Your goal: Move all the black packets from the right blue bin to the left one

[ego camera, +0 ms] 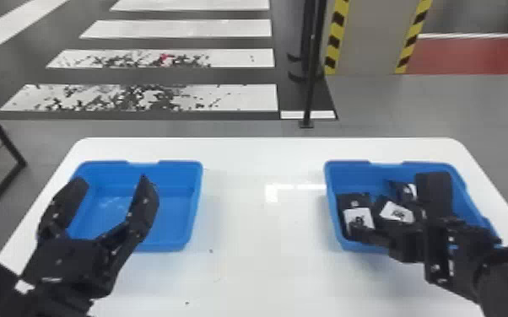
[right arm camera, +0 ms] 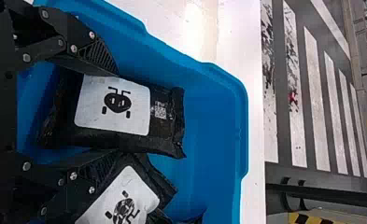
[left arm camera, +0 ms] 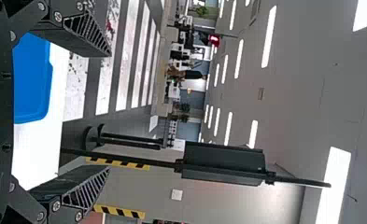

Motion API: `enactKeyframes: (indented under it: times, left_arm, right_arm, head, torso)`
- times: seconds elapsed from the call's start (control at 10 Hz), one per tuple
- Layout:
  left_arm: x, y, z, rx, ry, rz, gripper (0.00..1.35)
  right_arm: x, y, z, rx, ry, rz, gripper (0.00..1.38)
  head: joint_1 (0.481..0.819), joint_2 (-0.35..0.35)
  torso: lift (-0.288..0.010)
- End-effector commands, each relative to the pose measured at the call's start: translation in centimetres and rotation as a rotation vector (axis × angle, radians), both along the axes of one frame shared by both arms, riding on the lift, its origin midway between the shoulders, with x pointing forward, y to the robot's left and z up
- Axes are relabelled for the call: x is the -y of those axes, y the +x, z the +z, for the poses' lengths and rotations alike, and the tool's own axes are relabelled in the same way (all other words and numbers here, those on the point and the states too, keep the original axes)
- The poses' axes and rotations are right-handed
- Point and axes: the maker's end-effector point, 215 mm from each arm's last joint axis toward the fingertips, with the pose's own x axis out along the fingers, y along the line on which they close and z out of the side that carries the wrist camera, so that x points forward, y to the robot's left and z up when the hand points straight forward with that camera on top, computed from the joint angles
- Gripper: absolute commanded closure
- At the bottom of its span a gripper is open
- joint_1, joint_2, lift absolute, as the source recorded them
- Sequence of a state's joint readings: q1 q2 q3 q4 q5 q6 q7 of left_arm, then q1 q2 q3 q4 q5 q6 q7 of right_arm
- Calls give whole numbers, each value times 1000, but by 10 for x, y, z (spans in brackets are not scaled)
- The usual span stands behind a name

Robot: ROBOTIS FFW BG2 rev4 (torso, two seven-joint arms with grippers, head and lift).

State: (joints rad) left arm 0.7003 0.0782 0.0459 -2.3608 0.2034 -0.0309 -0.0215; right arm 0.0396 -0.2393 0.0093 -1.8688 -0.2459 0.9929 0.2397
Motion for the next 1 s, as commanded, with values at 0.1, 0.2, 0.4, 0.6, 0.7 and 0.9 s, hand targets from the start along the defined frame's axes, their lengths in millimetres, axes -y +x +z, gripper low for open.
enactKeyframes:
  times: [0.1, 0.2, 0.4, 0.6, 0.7, 0.9]
  left_arm:
    - [0, 0, -1, -1, 0, -3, 190]
    - [0, 0, 0, 1, 0, -2, 190]
    - [-2, -1, -1, 2, 1, 2, 190]
    - [-3, -2, -1, 5, 3, 3, 190]
    - [-3, -2, 2, 12, 3, 3, 190]
    - [-2, -1, 7, 29, -25, 0, 185]
  right_arm:
    - [-2, 2, -13, -33, 27, -5, 545]
    - [0, 2, -15, -41, 29, -7, 667]
    - [-7, 11, -9, -1, 65, -5, 1032]
    - [-15, 19, 19, 88, 131, -8, 1095]
    - [-14, 21, 41, 149, 143, -14, 1099]
    - [-16, 20, 99, 286, 205, 7, 1099]
  head:
    - [695, 25]
    - [695, 27]
    - [695, 28]
    - [695, 36]
    - [695, 45]
    - [695, 49]
  torso:
    - [-140]
    - [-140]
    - [-140]
    - [-140]
    - [-140]
    - [-140]
